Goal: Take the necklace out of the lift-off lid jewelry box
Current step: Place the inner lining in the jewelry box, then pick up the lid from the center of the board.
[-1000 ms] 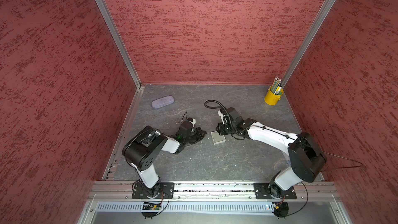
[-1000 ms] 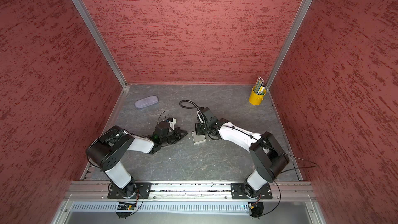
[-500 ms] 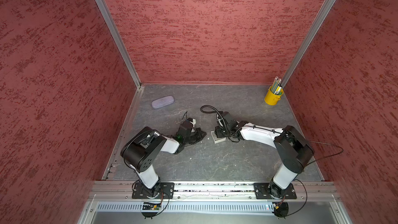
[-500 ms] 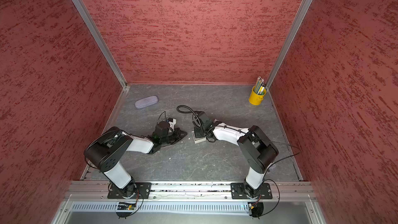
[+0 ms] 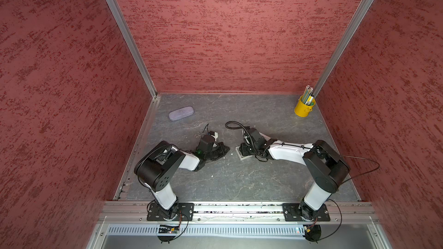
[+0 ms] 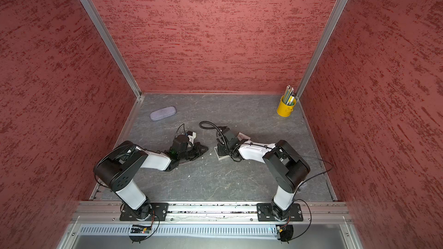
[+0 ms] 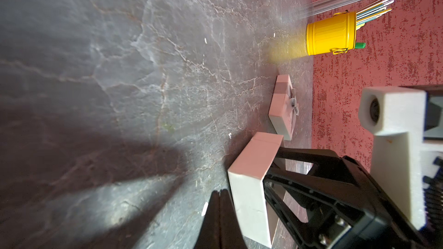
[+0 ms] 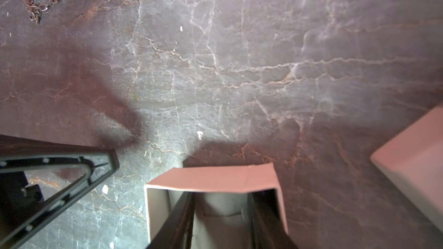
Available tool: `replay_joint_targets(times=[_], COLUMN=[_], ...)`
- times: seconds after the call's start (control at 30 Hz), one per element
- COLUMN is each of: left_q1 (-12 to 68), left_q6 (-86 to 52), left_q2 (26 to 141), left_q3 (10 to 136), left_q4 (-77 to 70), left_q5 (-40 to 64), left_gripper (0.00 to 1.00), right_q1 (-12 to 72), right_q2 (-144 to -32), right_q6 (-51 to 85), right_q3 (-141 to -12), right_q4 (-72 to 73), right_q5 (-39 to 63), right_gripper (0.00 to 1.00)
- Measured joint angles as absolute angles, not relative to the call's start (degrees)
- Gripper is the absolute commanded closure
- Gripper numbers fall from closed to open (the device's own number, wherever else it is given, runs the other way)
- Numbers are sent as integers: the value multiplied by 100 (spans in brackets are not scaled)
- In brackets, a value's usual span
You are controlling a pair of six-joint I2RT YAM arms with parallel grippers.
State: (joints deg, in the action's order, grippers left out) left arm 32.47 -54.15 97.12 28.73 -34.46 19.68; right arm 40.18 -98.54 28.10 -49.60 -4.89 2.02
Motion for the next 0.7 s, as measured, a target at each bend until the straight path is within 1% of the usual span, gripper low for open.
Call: replay_joint_targets(times=[0.17,0.3,0.5,0.57,0.63,0.7], left_q1=[3245,3212,3127,3140,3190,3297], left_q6=[-5376,-5286,-5124,-5065,-5046,-5030], left_q2=[9623,9485,9367,9356,9356,9356], left_q3=[2873,2908,3048,3127,3173,3190], left_q4=[-3343,-3170,-2919,-2799,-2735,-2687], left_q5=[1966,1966,1962,1962,1953,1938], left_gripper=[99,99,98,98,98,98], right_q1=[4069,4080,4069,4012,3918,3658], right_q2=[-9655,-9220,-8755,-8742,-8755,-8831], right_q6=[2930,2965,2893,2792,2648,2477], right_q3=[-4899,-4917,-5231,-5332,-5380,-5448], right_q4=[-436,-569,-801,-915,-1063,-1229], right_q5=[117,78,-38,-148,-220,-213], right_gripper=[55,53,46,43,38,35])
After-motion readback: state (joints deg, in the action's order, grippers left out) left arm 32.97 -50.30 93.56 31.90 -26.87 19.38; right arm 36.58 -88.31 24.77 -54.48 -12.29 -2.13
